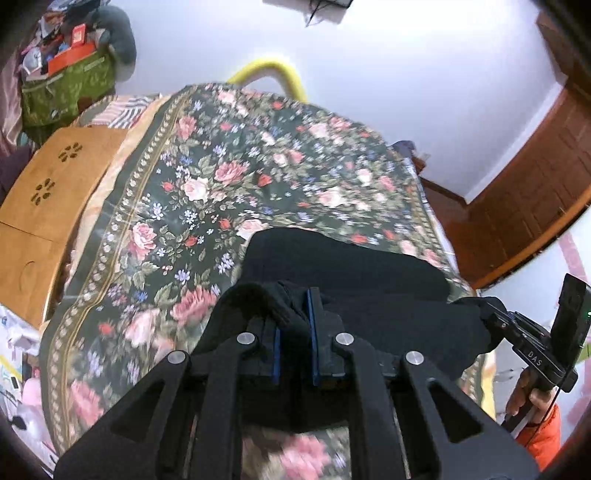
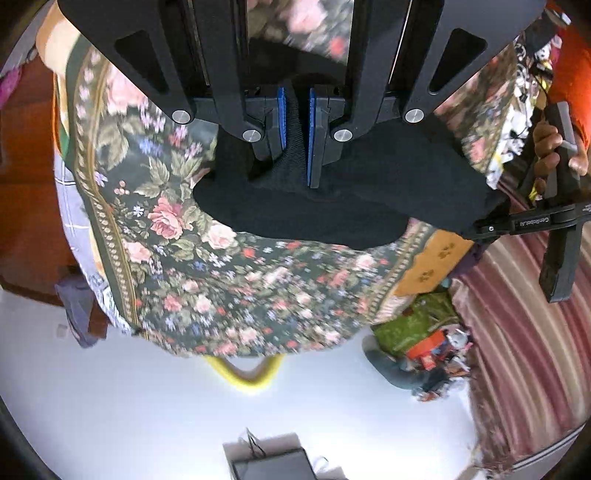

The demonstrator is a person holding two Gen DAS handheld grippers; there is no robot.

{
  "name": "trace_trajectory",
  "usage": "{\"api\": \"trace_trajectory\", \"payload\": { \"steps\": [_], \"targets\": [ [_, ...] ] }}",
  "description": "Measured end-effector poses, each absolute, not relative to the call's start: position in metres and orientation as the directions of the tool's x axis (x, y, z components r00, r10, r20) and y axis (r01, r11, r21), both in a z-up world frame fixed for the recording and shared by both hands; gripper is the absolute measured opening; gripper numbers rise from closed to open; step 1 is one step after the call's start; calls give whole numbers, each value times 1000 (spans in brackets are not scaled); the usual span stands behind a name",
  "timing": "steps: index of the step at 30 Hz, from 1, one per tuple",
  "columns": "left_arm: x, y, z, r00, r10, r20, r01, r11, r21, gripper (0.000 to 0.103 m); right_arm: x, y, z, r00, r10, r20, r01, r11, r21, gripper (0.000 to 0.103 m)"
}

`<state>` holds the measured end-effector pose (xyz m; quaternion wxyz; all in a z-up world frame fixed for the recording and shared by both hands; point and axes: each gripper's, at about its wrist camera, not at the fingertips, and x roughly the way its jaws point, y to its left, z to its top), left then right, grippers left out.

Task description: Fold small clothes

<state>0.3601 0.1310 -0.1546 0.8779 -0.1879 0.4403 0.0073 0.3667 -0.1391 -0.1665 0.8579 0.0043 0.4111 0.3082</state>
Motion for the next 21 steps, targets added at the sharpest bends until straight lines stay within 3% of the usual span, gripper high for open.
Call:
{"api": "trace_trajectory", "payload": {
  "steps": [5,11,14,16,17,21],
  "targets": [
    [402,140,-207,554,-154,-818,-190,933,-305,11,402,-132,-198,428,512,-745,-513,816,266,8],
    [404,129,-219,565,-82,-821,-143,970,-195,20,410,-137,-205,391,537,-748,-519,799,303,12],
    [394,122,-206,582,-28,-813,-119,986,-119,37,402,-141,-196,428,509,-747,-524,813,255,24],
    [386,121,-194,607,-6,-795,-122,987,-101,59,393,-143,-187,473,488,-733,-519,827,215,41],
    [378,118,-185,629,28,-777,-132,989,-71,62,387,-145,-182,496,484,-722,-521,830,198,49],
    [358,108,-166,662,57,-747,-99,995,-12,66,361,-149,-164,528,522,-670,-564,805,184,52]
  ]
}}
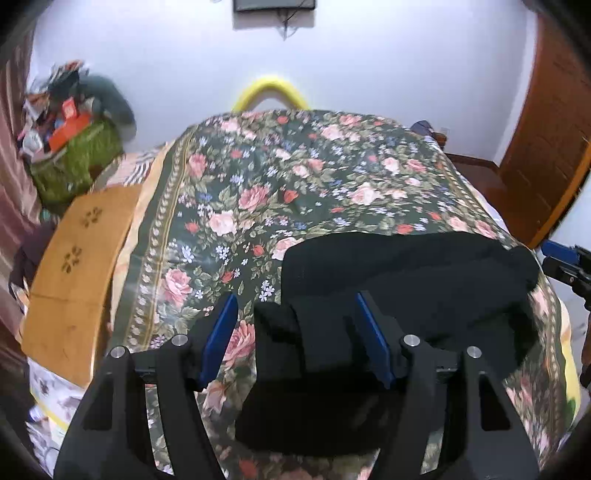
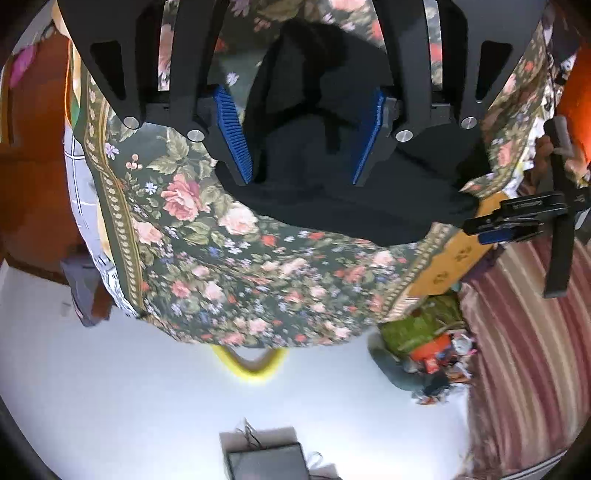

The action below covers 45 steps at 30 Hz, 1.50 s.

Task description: Fold small clothes

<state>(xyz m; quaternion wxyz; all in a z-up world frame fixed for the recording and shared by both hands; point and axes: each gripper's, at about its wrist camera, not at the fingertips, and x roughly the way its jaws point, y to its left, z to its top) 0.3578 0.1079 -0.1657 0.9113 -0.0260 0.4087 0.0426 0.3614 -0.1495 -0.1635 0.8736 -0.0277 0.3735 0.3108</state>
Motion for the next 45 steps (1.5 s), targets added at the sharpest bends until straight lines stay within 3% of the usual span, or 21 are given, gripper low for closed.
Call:
{"api": "trace_trajectory", "payload": {
  "steps": [3,11,17,22,25,27,28,35,37,45],
  "targets": [
    [342,97,-162,663,24,-748,-49,999,-11,71,346,-145,-160,508,542,-670,-598,782,179,52],
    [343,64,-209,536,-41,-843,48,999,-18,71,334,-124,-193,410,543,-733,-631,749,202,52],
    [369,65,-220,501,-61,-863,56,998,-38,71,358,-107,-218,342,511,-789,-635,744,207,52],
    [410,83,-204,526,40,-849,-40,999,23,69,389,-107,-205,423,481,-768,-577,796,181,52],
    [415,110,-180,600,99,-794,-188,982,-19,68,392,-119,-188,511,494,-703,-523,828,201,53],
    [410,125,-172,626,85,-775,-227,971,-77,68,389,-125,-182,534,498,-683,-510,834,210,67],
    [406,129,-171,629,67,-774,-227,969,-100,68,387,-127,-181,538,499,-679,-510,835,209,69],
    [375,139,-203,538,42,-842,-196,978,-77,69,365,-134,-199,497,444,-745,-537,832,137,69],
    [368,142,-215,512,25,-859,-190,978,-84,73,363,-140,-208,486,429,-761,-528,838,135,69],
    [369,162,-257,452,-164,-877,-234,927,-295,73,376,-162,-243,415,413,-810,-435,872,222,71]
  ]
}}
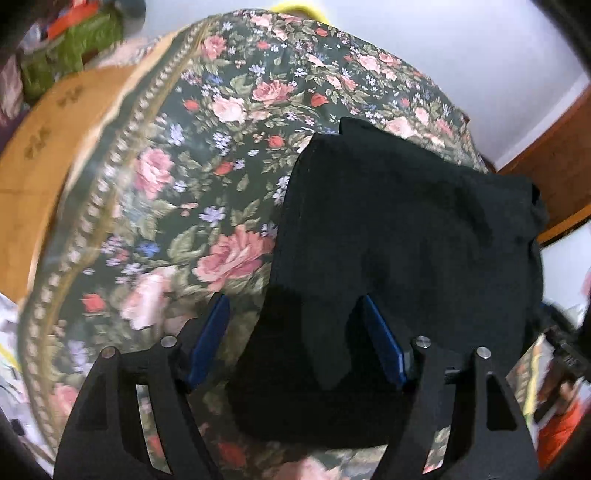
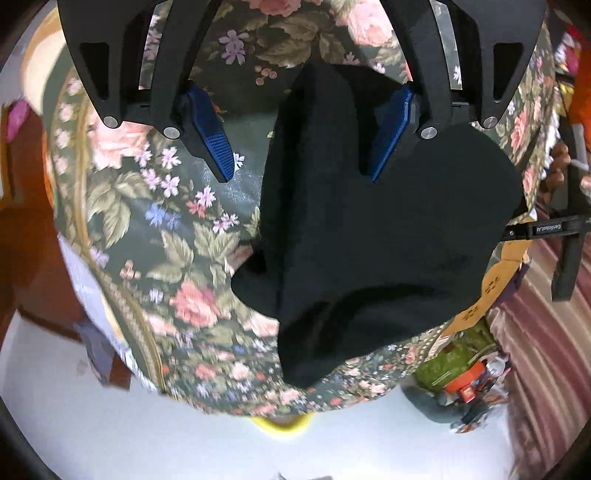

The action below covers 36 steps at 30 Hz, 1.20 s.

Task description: Fold small clothes

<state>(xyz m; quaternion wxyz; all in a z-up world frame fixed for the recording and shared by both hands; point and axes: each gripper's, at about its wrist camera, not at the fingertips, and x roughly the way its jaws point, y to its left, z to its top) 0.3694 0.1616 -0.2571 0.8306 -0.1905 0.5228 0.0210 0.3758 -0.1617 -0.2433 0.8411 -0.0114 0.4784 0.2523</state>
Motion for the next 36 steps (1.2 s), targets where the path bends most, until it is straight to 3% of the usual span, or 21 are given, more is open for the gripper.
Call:
{"api": "trace_trajectory", "payload": {
  "steps": [7,10,14,16,20,21,24,25,26,32,33,36],
  "targets": [
    [390,176,-266,488,-302,-819,-233,859,-455,73,394,-152,-246,416,484,-770,-432,850,302,74],
    [393,180,-266,520,-408,-750,-194,799,-569,73,398,-146,-249,417,508,-754,-430,841,329,74],
    [398,169,-267,504,-392,-770,-173,827,-535,74,400,-138,-254,406,538,-738,-428,826,367,72],
    [400,164,-268,501,-375,-780,-165,843,-511,74,398,-137,-255,409,543,-733,-430,824,370,67],
    [396,161,-267,514,-372,-773,-160,844,-512,71,396,-137,-252,376,594,-712,-440,790,427,31],
    [394,161,-267,517,-365,-775,-161,847,-506,65,395,-137,-252,364,606,-707,-442,781,442,17],
    [388,158,-260,525,-313,-792,-161,876,-454,44,390,-133,-247,356,615,-703,-464,770,438,13],
    [385,158,-258,523,-317,-791,-158,876,-455,21,387,-130,-244,365,607,-706,-480,772,416,12],
    [381,156,-254,514,-353,-782,-141,864,-483,18,381,-128,-240,373,604,-704,-494,772,401,12],
    [356,142,-223,548,-232,-804,-108,933,-343,9,359,-129,-214,399,611,-684,-525,764,376,12],
    [349,142,-214,564,-222,-795,-106,936,-336,5,356,-129,-209,405,613,-679,-528,763,373,12],
    [328,149,-187,608,-226,-761,-108,926,-361,5,343,-131,-189,418,621,-663,-546,755,363,11]
  ]
}}
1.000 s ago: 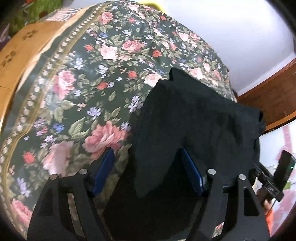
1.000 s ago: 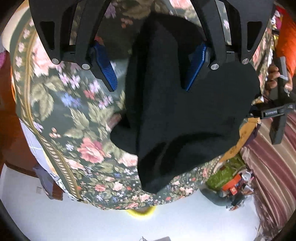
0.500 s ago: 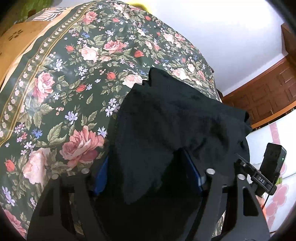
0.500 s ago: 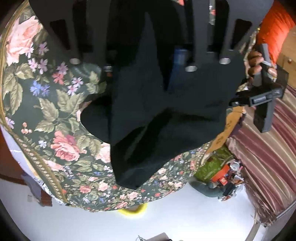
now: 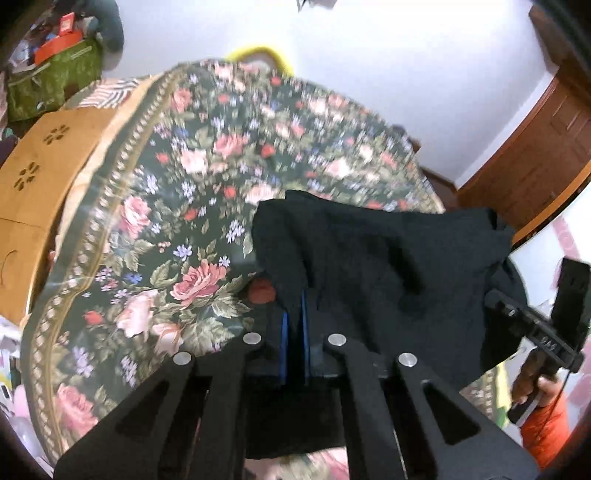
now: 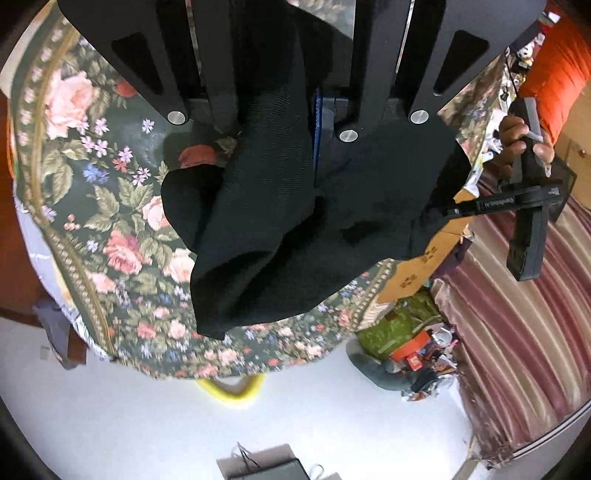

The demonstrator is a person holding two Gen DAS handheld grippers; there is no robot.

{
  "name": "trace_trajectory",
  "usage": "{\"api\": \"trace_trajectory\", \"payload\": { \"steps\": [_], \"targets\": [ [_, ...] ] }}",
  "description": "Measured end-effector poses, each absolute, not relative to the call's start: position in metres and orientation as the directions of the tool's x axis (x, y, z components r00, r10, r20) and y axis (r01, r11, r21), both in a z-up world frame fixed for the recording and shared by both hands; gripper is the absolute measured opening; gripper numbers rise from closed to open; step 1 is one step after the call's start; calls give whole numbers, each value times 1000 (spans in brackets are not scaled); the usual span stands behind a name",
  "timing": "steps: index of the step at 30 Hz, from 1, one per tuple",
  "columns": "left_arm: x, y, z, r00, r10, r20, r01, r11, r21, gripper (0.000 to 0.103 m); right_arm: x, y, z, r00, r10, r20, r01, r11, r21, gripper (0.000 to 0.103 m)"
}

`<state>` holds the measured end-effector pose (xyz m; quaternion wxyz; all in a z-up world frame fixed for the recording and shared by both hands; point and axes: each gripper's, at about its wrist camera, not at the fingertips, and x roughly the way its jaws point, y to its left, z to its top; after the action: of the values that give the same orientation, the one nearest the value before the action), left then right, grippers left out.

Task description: Fold small clothes

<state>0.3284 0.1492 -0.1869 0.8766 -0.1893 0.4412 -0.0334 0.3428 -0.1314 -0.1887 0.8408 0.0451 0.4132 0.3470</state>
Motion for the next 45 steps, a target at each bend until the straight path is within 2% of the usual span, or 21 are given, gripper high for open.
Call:
{"api": "trace_trajectory", "payload": {
  "steps": [8,12,16,22,26,29,32,35,38,40,41,45],
  "targets": [
    [261,151,-130,676,-210,-707,-86,930,-359,5,291,-135,-144,419,663,-620,-580,721,379,11],
    [227,150,-121,680,-196,-706,-84,937,-340,5,266,-133,-138,387,687,-615,-598,695,400,11],
    [199,148,-132,657,-181,-732,-97,943,-320,5,250,-130,-153,334,701,-630,-593,676,438,11],
    [185,143,-188,551,-154,-820,-122,957,-262,5,240,-123,-205,255,634,-730,-564,711,421,12],
    [187,140,-217,511,-43,-858,-145,980,-136,7,241,-131,-223,253,590,-767,-524,750,404,19],
    [185,143,-219,516,26,-856,-173,982,-75,10,240,-139,-219,304,548,-779,-514,783,351,22],
    [183,150,-209,531,41,-846,-200,977,-79,10,233,-147,-203,390,494,-777,-522,814,256,32],
    [178,147,-191,570,38,-821,-175,982,-76,11,226,-151,-183,442,504,-742,-547,807,223,35],
    [178,128,-176,599,29,-800,-110,993,-46,19,221,-136,-167,467,522,-714,-599,781,180,39],
    [180,113,-171,617,10,-787,-68,997,-41,36,219,-123,-164,460,541,-705,-634,755,166,46],
    [181,103,-168,629,-11,-777,-36,998,-43,39,218,-114,-163,454,549,-701,-654,740,156,50],
    [198,72,-168,627,-88,-774,51,996,-73,49,220,-79,-175,409,576,-707,-710,688,150,52]
  ]
}}
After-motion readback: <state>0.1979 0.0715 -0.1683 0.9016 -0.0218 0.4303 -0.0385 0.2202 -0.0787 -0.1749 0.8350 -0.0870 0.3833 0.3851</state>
